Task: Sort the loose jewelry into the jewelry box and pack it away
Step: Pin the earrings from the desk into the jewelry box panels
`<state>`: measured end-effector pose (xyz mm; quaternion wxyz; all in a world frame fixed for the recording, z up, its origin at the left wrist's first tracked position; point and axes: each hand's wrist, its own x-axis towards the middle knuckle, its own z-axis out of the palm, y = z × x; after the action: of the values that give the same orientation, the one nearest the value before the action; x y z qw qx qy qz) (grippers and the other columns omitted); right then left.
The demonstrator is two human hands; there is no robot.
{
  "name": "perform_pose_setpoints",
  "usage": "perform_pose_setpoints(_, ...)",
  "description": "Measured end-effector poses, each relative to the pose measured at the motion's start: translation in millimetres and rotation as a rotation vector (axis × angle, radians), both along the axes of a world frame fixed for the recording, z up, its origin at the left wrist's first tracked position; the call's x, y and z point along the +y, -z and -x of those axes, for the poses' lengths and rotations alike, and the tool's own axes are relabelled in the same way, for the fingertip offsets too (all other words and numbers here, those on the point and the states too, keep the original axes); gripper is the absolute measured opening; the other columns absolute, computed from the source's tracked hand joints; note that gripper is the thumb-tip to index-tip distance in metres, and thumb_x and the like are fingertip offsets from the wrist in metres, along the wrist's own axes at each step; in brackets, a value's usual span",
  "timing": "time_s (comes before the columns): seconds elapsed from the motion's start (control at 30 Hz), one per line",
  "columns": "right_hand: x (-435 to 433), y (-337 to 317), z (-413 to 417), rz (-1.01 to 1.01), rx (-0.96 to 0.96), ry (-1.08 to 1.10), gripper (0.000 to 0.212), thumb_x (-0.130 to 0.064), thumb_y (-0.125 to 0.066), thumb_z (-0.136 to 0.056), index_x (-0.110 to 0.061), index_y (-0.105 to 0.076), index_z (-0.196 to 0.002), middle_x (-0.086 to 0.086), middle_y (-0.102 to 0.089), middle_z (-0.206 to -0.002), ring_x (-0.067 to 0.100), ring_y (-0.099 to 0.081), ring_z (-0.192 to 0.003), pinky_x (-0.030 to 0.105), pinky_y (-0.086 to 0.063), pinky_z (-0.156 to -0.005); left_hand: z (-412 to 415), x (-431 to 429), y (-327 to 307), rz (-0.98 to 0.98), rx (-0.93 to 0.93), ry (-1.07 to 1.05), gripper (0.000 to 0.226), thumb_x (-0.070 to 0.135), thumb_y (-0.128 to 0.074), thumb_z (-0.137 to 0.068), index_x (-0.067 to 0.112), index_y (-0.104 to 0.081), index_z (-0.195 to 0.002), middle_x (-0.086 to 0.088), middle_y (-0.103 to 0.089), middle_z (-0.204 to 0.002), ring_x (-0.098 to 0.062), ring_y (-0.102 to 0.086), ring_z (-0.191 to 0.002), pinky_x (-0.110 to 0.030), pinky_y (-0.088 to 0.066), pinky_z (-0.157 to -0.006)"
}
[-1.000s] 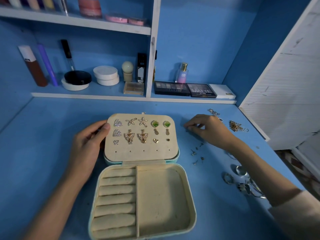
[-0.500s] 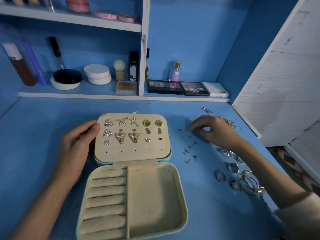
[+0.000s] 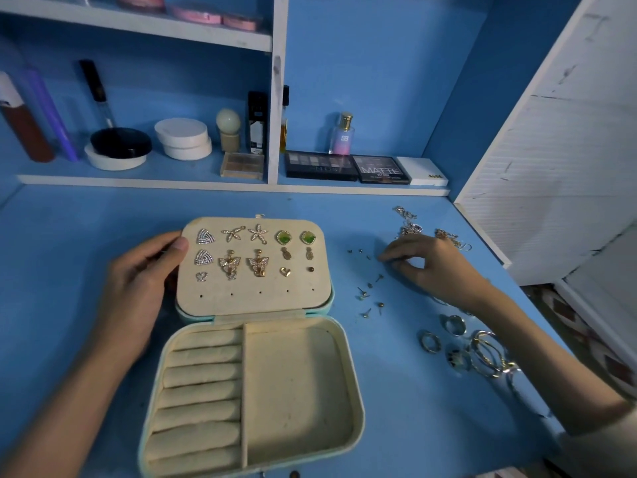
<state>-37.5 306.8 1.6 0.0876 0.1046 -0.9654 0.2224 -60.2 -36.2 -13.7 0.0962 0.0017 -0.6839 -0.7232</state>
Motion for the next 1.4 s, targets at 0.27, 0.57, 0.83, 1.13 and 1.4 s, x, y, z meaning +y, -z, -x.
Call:
perform_pose_setpoints(0.27, -0.1, 2.5, -10.4, 0.066, -0.045, -0.018, 0.018, -0.008, -0.068, -0.082, -0.021, -0.071, -0.094, -0.005, -0.066, -0.099, 0.005, -0.059, -0.091, 0.007, -0.039, -0.083, -0.2, -0.4, 1.1, 0.002, -0.013, -0.011, 0.038, 0.011, -0.058, -0.091, 0.042, -0.075, -0.076, 0.018, -0.072, -0.079, -0.007, -0.063, -0.084, -0.033, -0.047, -0.09)
perform_pose_setpoints(0.57, -8.6, 0.5, -17.4, 0.072, -0.037, 0.019, 0.018, -0.009, -0.066, -0.084, -0.022, -0.071, -0.096, -0.007, -0.064, -0.099, 0.007, -0.057, -0.092, 0.005, -0.036, -0.083, -0.2, 0.3, 0.6, -0.014, -0.037, -0.021, 0.035, 0.012, -0.059, -0.09, 0.04, -0.076, -0.077, 0.016, -0.073, -0.078, -0.012, -0.062, -0.082, -0.042, -0.046, -0.094)
perform_pose_setpoints(0.83, -57.2, 19.3, -44.4, 0.044, 0.321, 0.129, 0.021, -0.011, -0.05, -0.08, -0.013, -0.071, -0.082, 0.001, -0.062, -0.078, 0.023, -0.056, -0.075, 0.033, -0.048, -0.06, 0.5, 2.0, 2.9, -0.047, -0.036, -0.043, 0.03, 0.011, -0.06, -0.09, 0.034, -0.076, -0.079, 0.013, -0.074, -0.083, -0.019, -0.063, -0.093, -0.047, -0.046, -0.101)
perform_pose_setpoints(1.13, -47.3, 26.4, -47.6, 0.021, 0.512, 0.372, 0.029, -0.008, -0.04, -0.077, -0.01, -0.068, -0.069, 0.0, -0.058, -0.071, 0.018, -0.047, -0.072, 0.028, -0.039, -0.057, -1.3, 1.7, 0.6, -0.047, -0.04, -0.015, 0.012, 0.027, -0.069, -0.08, 0.036, -0.077, -0.078, 0.01, -0.074, -0.083, -0.021, -0.063, -0.093, -0.053, -0.045, -0.101)
perform_pose_setpoints(1.4, -59.0, 24.9, -55.8, -0.092, 0.407, 0.162, 0.029, -0.016, -0.044, -0.078, -0.017, -0.073, -0.081, -0.005, -0.061, -0.073, 0.021, -0.05, -0.068, 0.028, -0.043, -0.055, -0.4, 1.0, 1.5, -0.05, -0.045, -0.009, 0.04, 0.051, -0.071, -0.053, 0.03, -0.076, -0.087, 0.005, -0.075, -0.093, -0.018, -0.065, -0.094, -0.05, -0.047, -0.1)
